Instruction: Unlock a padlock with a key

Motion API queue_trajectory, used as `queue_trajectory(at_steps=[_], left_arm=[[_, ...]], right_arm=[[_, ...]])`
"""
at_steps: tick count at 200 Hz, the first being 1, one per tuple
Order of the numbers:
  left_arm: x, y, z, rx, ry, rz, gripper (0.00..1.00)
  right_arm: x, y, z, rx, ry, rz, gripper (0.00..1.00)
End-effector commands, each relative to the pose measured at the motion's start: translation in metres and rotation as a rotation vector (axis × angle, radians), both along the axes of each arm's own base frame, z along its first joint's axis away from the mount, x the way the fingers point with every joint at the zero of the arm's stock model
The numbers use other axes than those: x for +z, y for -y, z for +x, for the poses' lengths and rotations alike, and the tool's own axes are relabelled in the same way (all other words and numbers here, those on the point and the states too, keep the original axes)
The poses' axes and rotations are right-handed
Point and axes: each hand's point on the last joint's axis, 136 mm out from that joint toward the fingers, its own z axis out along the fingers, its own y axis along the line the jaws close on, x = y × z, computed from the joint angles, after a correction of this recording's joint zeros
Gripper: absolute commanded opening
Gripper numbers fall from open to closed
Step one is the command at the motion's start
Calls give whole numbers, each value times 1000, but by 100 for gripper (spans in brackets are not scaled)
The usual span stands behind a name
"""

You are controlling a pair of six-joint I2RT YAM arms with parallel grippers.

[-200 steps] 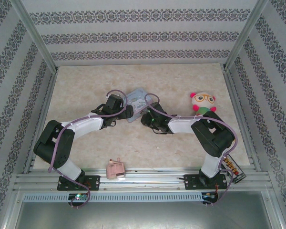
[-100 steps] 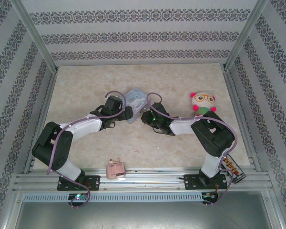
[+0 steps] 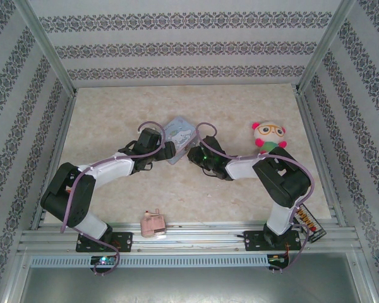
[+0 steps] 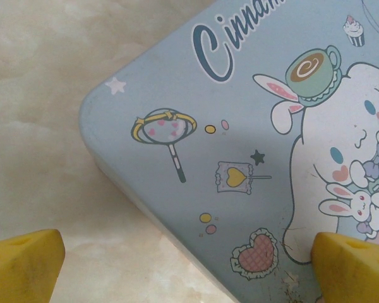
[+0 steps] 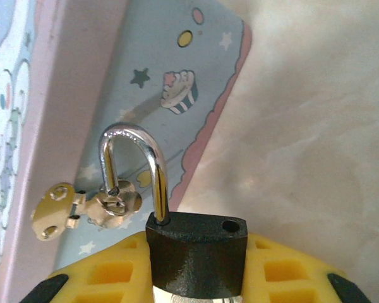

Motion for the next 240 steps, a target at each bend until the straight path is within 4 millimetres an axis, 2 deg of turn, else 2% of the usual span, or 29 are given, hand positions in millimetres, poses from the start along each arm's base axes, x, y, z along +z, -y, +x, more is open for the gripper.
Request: queue_trajectory(at_steps=[1,60,82,146,168,193,240], left_arm=[[-10,-3,-13,-7,-46,16,100],[-9,-6,-10,1,-44,-13,90],[-6,-10,-8,8,-24,-36,90],[38,-10,4,30,61,-166,100],[46,-10,5,48,69,-203,99],[46,-10,7,66,43,-241,99],[33,-6,10,75,-17,-283,99]], right_arm=[[8,5,5,-28,39,11,0],[9,16,-5,-37,41,-18,0],[9,24,-12,-43,40,-39,0],[23,53,-38,-59,65,-137,0],[32,63,-47,-53,79,-186,0],[43,72,-56,-31,92,-244,0],[58,91,-77,4,92,-353,0]])
